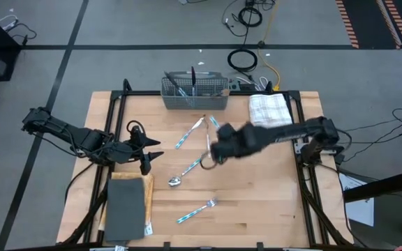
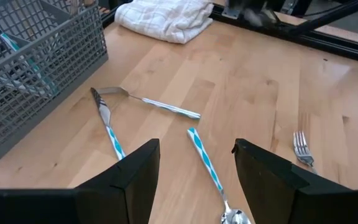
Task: Sort silverware
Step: Put the blue fork into the gray silverware rack
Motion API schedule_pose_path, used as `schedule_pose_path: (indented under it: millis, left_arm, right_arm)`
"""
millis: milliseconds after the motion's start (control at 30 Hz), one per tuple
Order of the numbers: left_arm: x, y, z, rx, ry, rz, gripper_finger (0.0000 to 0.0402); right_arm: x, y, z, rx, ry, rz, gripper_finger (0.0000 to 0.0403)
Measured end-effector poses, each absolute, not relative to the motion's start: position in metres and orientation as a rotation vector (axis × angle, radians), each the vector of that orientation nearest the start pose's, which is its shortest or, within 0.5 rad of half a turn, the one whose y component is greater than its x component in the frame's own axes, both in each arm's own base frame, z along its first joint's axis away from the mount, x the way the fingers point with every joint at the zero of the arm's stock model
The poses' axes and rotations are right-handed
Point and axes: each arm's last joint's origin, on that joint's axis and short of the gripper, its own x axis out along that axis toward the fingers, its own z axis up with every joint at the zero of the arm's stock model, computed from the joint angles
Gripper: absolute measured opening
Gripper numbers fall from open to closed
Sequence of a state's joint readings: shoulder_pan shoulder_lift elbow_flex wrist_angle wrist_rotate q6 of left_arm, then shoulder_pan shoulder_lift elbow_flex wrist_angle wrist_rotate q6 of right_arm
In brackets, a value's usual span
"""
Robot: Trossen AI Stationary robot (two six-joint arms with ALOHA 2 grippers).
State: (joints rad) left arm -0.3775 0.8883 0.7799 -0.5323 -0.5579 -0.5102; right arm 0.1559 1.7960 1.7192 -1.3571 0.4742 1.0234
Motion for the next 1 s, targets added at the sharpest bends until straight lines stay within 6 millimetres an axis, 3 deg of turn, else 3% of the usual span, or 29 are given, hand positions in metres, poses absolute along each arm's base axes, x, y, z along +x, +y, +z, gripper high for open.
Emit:
schedule_pose_path:
  millis: [233, 400, 533, 633, 800, 1000]
  left_arm:
    - [0.171, -0.051, 0.287, -0.206, 0.501, 0.332, 0.0212]
    - [0.171, -0.050, 0.287, -0.195, 0.485, 0.366, 0.0212]
    - [0.170, -0.049, 0.287, -0.184, 0.471, 0.399, 0.0212]
    - [0.170, -0.048, 0.288, -0.172, 0.456, 0.431, 0.0212]
    - [0.170, -0.047, 0.288, -0.161, 0.439, 0.468, 0.0212]
    - [0.170, -0.046, 0.289, -0.159, 0.431, 0.480, 0.0212]
  right_arm:
    - [0.329, -0.027, 0.396, 0.021, 1.043, -0.801, 0.0000]
    - [0.318, -0.062, 0.422, -0.471, 1.171, -0.744, 0.0000]
    - [0.319, -0.080, 0.429, -0.926, 1.322, -0.895, 0.0000]
    - [0.331, -0.093, 0.429, -1.159, 1.459, -0.969, 0.0000]
    - [0.358, -0.108, 0.418, -1.356, 1.622, -0.856, 0.0000]
    - [0.386, -0.128, 0.377, -1.426, 1.771, -0.718, 0.0000]
